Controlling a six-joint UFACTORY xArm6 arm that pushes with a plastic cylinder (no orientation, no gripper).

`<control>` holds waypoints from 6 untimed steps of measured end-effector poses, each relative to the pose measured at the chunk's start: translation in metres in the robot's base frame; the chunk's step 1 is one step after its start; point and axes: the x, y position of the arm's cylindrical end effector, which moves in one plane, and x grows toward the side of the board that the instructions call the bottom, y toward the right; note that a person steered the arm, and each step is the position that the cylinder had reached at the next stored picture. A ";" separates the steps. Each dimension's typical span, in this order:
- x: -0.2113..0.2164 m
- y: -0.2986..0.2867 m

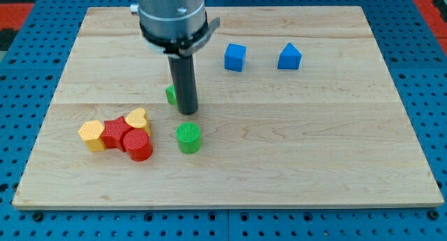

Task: Move the green star towards right

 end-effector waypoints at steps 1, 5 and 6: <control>-0.044 -0.031; -0.097 -0.073; -0.125 -0.071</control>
